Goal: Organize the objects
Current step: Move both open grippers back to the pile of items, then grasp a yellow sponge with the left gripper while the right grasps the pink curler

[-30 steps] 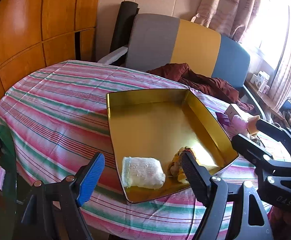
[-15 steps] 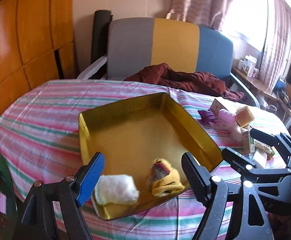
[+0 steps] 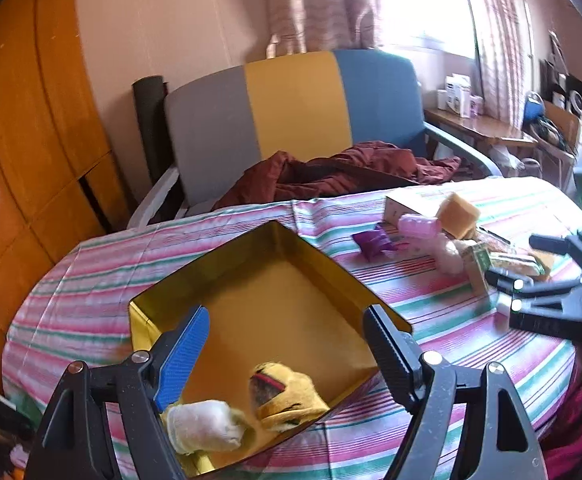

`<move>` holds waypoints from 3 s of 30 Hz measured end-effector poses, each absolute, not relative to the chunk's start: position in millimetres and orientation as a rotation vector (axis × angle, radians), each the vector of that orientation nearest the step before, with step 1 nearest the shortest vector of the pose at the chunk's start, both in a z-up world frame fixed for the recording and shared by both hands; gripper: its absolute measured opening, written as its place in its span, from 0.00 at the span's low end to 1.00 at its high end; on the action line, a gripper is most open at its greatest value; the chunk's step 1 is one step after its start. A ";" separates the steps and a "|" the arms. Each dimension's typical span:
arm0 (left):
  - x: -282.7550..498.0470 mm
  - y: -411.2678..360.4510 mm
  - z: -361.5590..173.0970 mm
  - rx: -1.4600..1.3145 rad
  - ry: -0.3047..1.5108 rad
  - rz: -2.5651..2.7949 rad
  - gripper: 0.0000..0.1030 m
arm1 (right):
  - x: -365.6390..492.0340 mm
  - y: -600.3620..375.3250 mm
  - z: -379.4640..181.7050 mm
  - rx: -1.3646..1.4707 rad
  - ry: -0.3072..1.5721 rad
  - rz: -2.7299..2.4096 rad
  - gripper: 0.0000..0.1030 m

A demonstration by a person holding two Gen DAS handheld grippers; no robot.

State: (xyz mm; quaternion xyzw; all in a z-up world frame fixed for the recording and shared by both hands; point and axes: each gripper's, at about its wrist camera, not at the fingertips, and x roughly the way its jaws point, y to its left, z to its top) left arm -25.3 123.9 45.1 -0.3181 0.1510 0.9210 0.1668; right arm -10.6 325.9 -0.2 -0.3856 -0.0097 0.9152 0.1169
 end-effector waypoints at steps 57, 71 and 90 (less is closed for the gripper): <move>-120.8 330.1 9.7 -1.021 0.319 2.185 0.72 | 6.0 484.5 -26.3 -1.130 0.394 2.444 0.83; -137.8 412.5 -38.1 -0.976 0.596 2.011 0.55 | 6.5 496.0 -34.8 -1.164 0.411 2.386 0.84; -110.3 229.5 33.9 -0.921 0.003 2.069 0.52 | -37.3 426.9 -66.1 -1.303 0.410 2.647 0.59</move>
